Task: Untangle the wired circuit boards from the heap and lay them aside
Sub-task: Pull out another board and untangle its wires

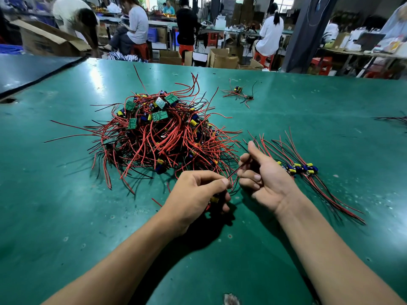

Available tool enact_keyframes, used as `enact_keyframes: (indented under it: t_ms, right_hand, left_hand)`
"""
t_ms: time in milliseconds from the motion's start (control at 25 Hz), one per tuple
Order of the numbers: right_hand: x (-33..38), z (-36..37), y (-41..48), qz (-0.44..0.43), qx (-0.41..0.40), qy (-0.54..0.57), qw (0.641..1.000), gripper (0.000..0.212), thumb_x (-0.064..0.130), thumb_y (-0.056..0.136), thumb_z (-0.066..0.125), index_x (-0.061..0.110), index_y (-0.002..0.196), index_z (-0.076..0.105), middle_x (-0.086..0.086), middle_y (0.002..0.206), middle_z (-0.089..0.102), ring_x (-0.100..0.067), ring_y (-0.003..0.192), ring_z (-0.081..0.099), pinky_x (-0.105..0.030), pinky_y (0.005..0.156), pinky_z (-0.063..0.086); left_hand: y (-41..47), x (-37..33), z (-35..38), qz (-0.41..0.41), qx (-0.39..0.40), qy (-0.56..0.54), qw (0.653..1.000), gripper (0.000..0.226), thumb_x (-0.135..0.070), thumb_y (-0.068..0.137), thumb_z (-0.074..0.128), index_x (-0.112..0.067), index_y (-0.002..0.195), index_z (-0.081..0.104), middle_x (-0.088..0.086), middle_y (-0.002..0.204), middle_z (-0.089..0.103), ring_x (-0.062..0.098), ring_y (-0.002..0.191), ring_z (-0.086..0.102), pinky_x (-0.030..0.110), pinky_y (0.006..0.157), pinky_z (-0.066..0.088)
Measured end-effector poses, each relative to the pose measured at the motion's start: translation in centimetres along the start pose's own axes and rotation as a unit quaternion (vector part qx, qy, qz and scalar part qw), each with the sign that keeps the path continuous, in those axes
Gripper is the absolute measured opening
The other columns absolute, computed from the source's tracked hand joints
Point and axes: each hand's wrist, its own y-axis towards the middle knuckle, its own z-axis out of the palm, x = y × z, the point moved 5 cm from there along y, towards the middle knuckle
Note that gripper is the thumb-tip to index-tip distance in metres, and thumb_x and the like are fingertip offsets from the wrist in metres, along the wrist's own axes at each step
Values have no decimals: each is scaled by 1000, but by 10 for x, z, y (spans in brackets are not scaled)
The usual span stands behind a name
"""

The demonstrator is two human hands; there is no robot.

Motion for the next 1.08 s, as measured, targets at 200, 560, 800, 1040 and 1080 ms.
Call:
enact_keyframes:
  t_ms: [200,560,800,1040,1080]
  right_hand:
    - [-13,13,-8,-89,51,-204,974,47,50,96,58,8,84,75,7,53,46,-6,37,38,-18,34,34]
    - [-5,4,0,-109,-9,-162,981,42,36,103,54,10,77,74,4,59,37,-3,37,25,-16,32,20]
    - [-4,-2,6,-45,-17,-43,998,50,46,104,45,9,79,68,4,62,36,-2,32,21,-15,29,17]
    - [-2,6,3,33,71,143,987,51,33,106,41,11,64,61,2,57,40,-5,32,21,-16,33,13]
    - [-1,7,2,48,101,161,980,45,28,106,39,12,67,53,2,57,39,-6,36,18,-18,36,12]
  left_hand:
    - [2,-2,-8,22,-51,-7,998,12,-7,90,65,1,85,72,14,67,67,25,51,62,26,50,52]
    - [0,-1,1,9,-18,-4,1000,14,-6,89,66,-4,77,73,14,64,66,23,50,62,26,50,53]
    - [1,-1,3,4,6,-5,1000,13,-6,89,67,-5,78,73,14,65,65,25,51,61,27,51,51]
    - [-1,-2,5,-1,24,-11,1000,13,-6,89,66,-6,78,72,13,64,65,22,49,60,24,49,50]
    - [-1,-3,4,-2,26,-17,1000,13,-7,89,66,-6,78,72,13,64,65,22,49,60,24,50,51]
